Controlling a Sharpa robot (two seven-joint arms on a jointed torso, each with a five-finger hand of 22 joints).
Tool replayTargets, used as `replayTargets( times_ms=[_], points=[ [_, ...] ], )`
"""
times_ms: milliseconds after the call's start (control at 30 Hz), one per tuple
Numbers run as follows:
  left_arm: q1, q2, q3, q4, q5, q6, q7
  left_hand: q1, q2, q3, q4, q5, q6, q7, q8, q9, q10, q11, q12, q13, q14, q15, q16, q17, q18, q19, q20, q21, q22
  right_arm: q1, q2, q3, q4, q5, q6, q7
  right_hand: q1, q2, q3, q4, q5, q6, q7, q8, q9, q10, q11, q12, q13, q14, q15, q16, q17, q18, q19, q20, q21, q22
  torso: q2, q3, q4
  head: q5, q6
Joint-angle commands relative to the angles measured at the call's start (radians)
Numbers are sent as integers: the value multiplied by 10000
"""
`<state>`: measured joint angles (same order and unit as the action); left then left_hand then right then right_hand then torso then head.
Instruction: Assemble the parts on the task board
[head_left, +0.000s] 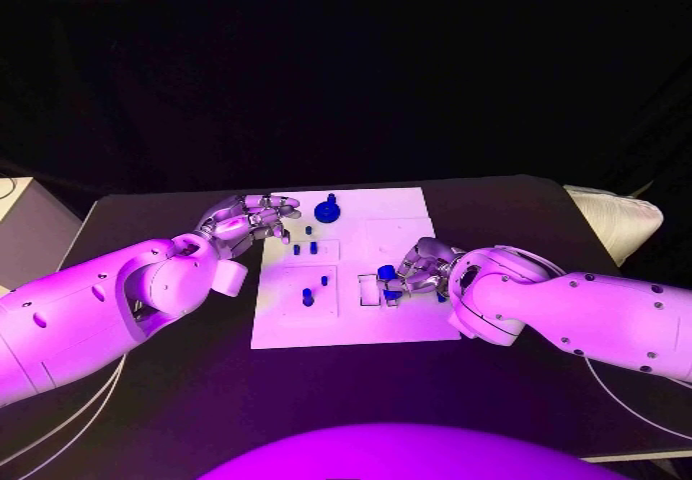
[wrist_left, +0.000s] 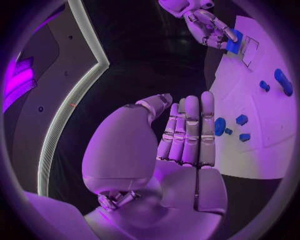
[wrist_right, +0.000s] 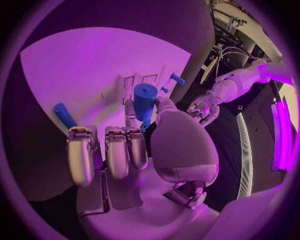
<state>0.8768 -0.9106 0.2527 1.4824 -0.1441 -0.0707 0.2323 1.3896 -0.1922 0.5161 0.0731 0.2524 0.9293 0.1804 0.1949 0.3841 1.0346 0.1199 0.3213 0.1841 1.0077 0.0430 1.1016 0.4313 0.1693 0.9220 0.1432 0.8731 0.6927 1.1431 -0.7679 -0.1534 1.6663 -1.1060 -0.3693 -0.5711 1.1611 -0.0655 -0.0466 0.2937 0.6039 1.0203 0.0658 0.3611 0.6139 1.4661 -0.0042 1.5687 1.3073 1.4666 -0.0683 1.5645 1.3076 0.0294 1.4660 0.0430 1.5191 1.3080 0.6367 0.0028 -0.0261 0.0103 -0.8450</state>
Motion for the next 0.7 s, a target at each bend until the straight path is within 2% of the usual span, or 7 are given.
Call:
replayTargets(
  times_ms=[33, 233, 367, 600, 700],
  points=[
    [1, 14, 9, 35, 42, 172, 30, 51, 52, 29, 36, 35, -49, 36, 26, -12, -73, -5, 38, -12, -16, 52, -50, -16, 146, 64, -2, -53, -17, -35, 163, -12, -122, 64, 82, 61, -8, 119, 28, 5, -35, 122, -41, 66, 8, 1047, -72, 20, 2635, 1042, -60, 63, 2632, -152, 844, -102, -46, 2246, 16, 2, -5, 31, -4],
    [1, 7, 9, 51, 42, 168, 22, 51, 52, 29, 36, 35, -49, 36, 26, -12, -73, -5, 38, -12, -16, 52, -50, -16, 146, 64, -2, -53, -17, -57, 384, -20, -334, -116, 303, 47, -108, 80, 30, -2, -147, 116, -39, 70, 22, 1047, -70, 20, 2635, 1042, -57, 63, 2632, -155, 847, -103, -39, 2254, 7, -7, -13, 63, -45],
    [2, -6, 9, 57, 37, 150, 1, 40, 51, 27, 47, 36, -57, 42, 23, -14, -80, 0, 37, -14, -21, 56, -54, -17, 144, 62, 0, -58, -19, -67, 489, -33, -463, -201, 590, 31, -314, 43, 50, -5, -740, 85, -31, 93, 77, 1047, -61, 20, 2635, 1042, -51, 63, 2632, -143, 828, -100, -92, 2224, 4, -2, -16, 100, -70],
    [2, -23, 9, 69, 31, 140, -17, 31, 58, 28, 58, 38, -56, 43, 25, -14, -85, 3, 37, -15, -23, 60, -56, -17, 143, 61, 1, -63, -21, -106, 595, -47, -507, -288, 689, 33, -413, -5, 25, -7, -1193, 77, -31, 131, 133, 1047, -61, 20, 2635, 1042, -49, 63, 2632, -142, 827, -97, -100, 2225, 7, 4, -19, 148, -91],
    [2, -24, 9, 73, 31, 142, -15, 31, 58, 28, 58, 38, -56, 43, 25, -14, -85, 3, 37, -15, -23, 60, -56, -17, 143, 61, 1, -63, -21, -112, 621, -49, -520, -363, 644, 36, -481, -23, -16, -6, -1534, 71, -32, 155, 167, 1047, -60, 20, 2635, 1042, -48, 63, 2632, -139, 823, -96, -114, 2218, 1, -2, -17, 150, -86]
  ],
)
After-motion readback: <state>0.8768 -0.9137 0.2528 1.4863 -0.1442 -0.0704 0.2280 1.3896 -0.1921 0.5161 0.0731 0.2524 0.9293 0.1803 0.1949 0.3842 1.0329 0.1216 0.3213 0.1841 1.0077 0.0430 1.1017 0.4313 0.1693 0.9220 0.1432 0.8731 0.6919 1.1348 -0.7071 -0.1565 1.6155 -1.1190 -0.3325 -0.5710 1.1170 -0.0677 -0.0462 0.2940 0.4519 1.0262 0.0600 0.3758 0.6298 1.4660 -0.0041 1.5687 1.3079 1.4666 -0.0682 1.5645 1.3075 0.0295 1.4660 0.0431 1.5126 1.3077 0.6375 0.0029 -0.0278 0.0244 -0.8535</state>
